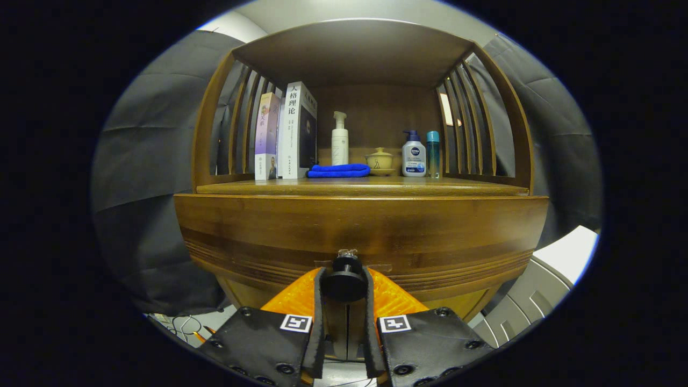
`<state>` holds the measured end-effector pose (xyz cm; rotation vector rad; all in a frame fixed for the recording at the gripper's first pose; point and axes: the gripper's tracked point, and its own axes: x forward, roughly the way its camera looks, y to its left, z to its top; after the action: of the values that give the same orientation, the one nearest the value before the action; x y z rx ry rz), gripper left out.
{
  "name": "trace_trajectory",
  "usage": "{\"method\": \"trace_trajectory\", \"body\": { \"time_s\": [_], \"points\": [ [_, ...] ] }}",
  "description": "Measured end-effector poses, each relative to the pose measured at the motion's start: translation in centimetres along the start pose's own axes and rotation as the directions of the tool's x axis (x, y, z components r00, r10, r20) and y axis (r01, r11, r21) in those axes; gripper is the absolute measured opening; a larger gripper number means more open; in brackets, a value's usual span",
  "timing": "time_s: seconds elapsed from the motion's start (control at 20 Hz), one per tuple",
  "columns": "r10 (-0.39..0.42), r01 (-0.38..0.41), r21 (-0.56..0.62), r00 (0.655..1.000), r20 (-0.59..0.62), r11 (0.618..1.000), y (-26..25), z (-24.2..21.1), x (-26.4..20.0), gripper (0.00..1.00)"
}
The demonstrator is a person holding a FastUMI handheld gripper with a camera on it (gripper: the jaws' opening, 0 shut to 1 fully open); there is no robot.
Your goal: Pull open the drawer, take out the items inside it, and place them on the countertop above the cabinet.
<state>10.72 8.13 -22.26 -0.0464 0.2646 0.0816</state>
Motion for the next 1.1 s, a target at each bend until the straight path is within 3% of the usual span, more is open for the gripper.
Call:
{"method": "trace_trajectory", "body": {
  "time_s": [1.1],
  "points": [
    [0.059, -0.059, -0.032, 0.998, -0.001, 0.998, 0.9, -2.3, -9.2, 0.31]
  ]
}}
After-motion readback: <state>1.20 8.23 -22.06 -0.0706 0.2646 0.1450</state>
